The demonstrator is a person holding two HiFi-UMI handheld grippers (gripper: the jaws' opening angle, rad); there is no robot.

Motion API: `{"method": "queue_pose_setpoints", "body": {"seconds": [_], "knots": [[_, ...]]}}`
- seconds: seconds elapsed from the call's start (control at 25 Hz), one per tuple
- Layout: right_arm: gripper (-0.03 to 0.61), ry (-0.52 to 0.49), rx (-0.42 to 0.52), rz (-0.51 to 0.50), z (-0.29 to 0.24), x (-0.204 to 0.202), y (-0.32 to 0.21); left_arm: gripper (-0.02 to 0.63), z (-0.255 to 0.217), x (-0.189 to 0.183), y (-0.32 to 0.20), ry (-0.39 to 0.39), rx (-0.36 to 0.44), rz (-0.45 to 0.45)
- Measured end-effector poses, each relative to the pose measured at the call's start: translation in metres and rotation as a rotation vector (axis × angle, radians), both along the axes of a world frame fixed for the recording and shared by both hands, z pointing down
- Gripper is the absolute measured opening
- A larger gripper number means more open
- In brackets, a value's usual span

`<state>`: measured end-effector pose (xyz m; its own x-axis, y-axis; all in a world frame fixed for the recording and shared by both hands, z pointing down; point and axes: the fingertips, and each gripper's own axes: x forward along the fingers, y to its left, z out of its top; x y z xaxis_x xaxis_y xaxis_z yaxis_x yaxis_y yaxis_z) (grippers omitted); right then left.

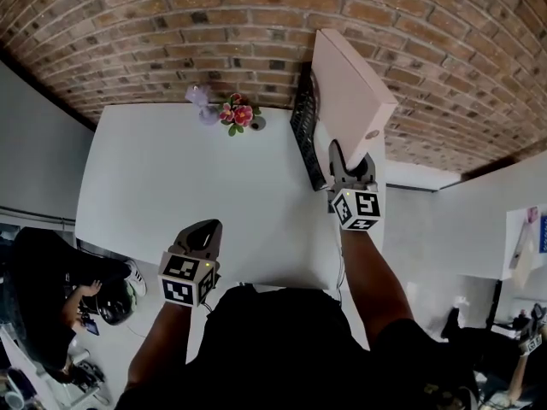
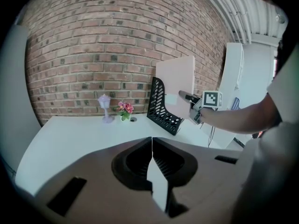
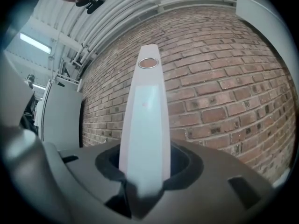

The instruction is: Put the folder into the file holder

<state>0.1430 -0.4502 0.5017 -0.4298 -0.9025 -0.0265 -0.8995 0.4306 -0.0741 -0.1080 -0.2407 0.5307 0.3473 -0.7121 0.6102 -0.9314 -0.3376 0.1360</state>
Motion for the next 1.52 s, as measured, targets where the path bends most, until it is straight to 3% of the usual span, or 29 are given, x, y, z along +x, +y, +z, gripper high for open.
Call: {"method": "queue_pose_setpoints", "body": {"seconds": [0.16, 0.28, 0.52, 0.64, 0.72, 0.8, 0.88, 1.08, 1.2, 1.52], "knots": [[0.196, 0.044, -0.014, -0.026, 0.007, -0.009, -0.002, 0.006, 0.002, 0.0, 0.0, 0.009, -0.001, -0.007], [0.229, 0.128, -0.087, -0.056, 0.015, -0.017, -0.003, 0.006, 0.004, 0.003, -0.001, 0.017, 0.001, -0.005], [0.291, 0.187, -0.199, -0.084, 0.004, -0.021, 0.0, 0.006, 0.003, 0.007, -0.004, 0.038, 0.013, 0.007], [0.261, 0.231, -0.324, -0.068, 0.001, -0.02, -0.004, 0.006, 0.003, 0.009, -0.005, 0.044, 0.019, 0.017], [0.205, 0.26, -0.417, -0.06, 0.003, -0.019, -0.006, 0.006, 0.005, 0.012, -0.005, 0.051, 0.015, 0.024], [0.171, 0.257, -0.456, -0.047, 0.003, -0.016, -0.008, 0.006, 0.007, 0.015, -0.005, 0.06, 0.011, 0.035], [0.15, 0.211, -0.424, -0.034, 0.002, -0.014, -0.009, 0.006, 0.007, 0.017, -0.004, 0.064, 0.009, 0.048], [0.131, 0.111, -0.208, -0.014, -0.011, -0.006, -0.002, 0.006, 0.006, 0.017, -0.003, 0.065, 0.011, 0.052], [0.132, 0.072, -0.125, -0.011, -0.015, -0.007, -0.001, 0.006, 0.008, 0.012, -0.002, 0.056, 0.003, 0.047], [0.141, 0.081, -0.147, -0.015, 0.015, -0.01, -0.008, 0.006, 0.011, 0.003, 0.0, 0.054, -0.008, 0.012]]}}
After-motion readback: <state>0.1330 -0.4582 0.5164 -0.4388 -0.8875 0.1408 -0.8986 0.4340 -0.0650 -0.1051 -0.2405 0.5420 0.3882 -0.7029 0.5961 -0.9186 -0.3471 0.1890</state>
